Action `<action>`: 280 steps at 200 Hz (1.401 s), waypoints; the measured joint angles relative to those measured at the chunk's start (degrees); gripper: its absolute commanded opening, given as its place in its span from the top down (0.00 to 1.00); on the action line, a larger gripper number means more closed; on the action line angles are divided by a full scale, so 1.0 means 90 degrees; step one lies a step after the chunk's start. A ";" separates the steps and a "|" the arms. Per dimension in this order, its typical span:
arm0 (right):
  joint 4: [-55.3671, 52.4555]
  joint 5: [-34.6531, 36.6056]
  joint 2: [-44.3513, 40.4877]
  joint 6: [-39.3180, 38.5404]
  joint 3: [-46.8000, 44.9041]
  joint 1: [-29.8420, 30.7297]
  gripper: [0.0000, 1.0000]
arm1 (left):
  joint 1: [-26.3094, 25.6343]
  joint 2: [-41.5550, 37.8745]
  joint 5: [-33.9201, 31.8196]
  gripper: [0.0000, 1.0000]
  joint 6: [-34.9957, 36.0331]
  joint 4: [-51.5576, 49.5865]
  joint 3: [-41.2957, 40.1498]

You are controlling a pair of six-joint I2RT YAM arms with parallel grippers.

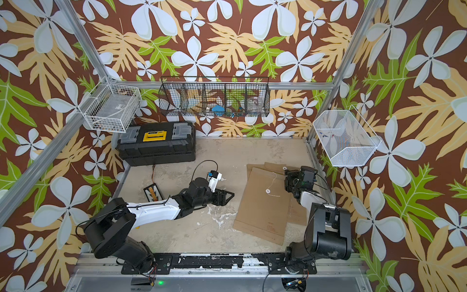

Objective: Close the mouth of the file bag
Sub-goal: Pick up the file bag from the center of the board.

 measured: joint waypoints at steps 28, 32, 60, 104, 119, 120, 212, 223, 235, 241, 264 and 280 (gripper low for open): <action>0.0017 -0.0199 0.0374 0.0338 0.0049 -0.0041 0.34 | -0.0041 -0.0083 -0.0143 0.20 -0.0012 0.0017 0.0000; 0.0044 -0.0209 0.0415 0.0415 0.0075 -0.0041 0.34 | -0.0041 -0.0107 -0.0143 0.20 -0.0007 0.0017 0.0000; 0.0053 -0.0228 0.0631 0.0634 0.0376 -0.0046 0.33 | -0.0041 -0.0187 -0.0267 0.21 0.0078 0.0007 0.0022; 0.0102 -0.0231 0.0804 0.1137 0.0287 -0.0029 0.44 | -0.0041 -0.0172 -0.0294 0.21 0.0126 -0.0002 0.0051; 0.0160 -0.0231 0.0792 0.1421 0.0017 0.0022 0.50 | -0.0041 -0.0180 -0.0294 0.21 0.0129 -0.0005 0.0102; 0.0168 -0.0231 0.0789 0.1433 0.0007 0.0024 0.50 | -0.0041 -0.0180 -0.0294 0.21 0.0129 -0.0005 0.0104; 0.0231 -0.0019 0.0510 0.1270 0.0172 0.0107 0.99 | 0.0165 -0.0066 -0.0216 0.19 0.0024 0.0092 0.0374; 0.0243 -0.0017 0.0466 0.1015 0.0175 0.0124 1.00 | 0.0289 0.0027 -0.0087 0.18 -0.0126 0.0172 0.0435; 0.0413 -0.0022 0.0415 0.0770 0.0087 0.0134 1.00 | 0.0423 0.0112 0.0095 0.17 -0.0294 0.0250 0.0493; 0.0534 -0.0029 0.0372 0.0670 -0.0005 0.0138 1.00 | 0.0476 0.0160 0.0168 0.16 -0.0406 0.0277 0.0544; 0.0908 -0.0080 0.0143 0.0389 -0.0379 0.0180 1.00 | 0.0549 0.0389 0.0461 0.14 -0.0687 0.0425 0.0814; 0.1222 -0.0100 -0.0160 0.0248 -0.0629 0.0236 1.00 | 0.0568 0.0644 0.0658 0.13 -0.0908 0.0585 0.1044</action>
